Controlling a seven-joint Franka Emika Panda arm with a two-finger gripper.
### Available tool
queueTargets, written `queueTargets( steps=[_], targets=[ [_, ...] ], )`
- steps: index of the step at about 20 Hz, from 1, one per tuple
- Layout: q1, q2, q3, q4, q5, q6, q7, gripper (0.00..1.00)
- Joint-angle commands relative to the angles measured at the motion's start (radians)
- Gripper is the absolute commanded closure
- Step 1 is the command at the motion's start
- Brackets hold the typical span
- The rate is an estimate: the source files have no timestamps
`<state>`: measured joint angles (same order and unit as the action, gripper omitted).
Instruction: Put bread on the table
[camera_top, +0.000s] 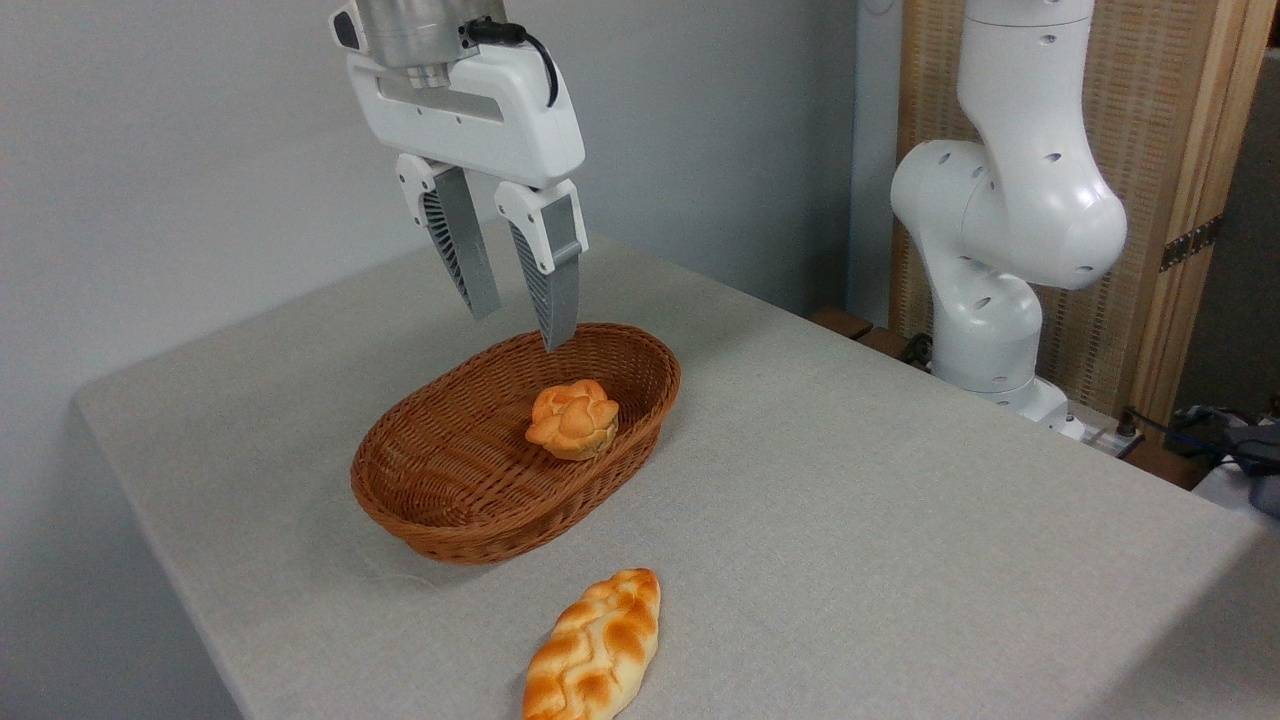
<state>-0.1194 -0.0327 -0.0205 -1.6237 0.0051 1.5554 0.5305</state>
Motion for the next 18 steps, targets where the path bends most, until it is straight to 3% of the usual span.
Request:
queueTargets(
  steps=[1, 18],
  targets=[
    [-0.017, -0.007, 0.001, 0.001, 0.025, 0.024, -0.032, 0.00],
    [-0.017, -0.032, -0.004, -0.037, 0.026, 0.020, -0.023, 0.00]
  ],
)
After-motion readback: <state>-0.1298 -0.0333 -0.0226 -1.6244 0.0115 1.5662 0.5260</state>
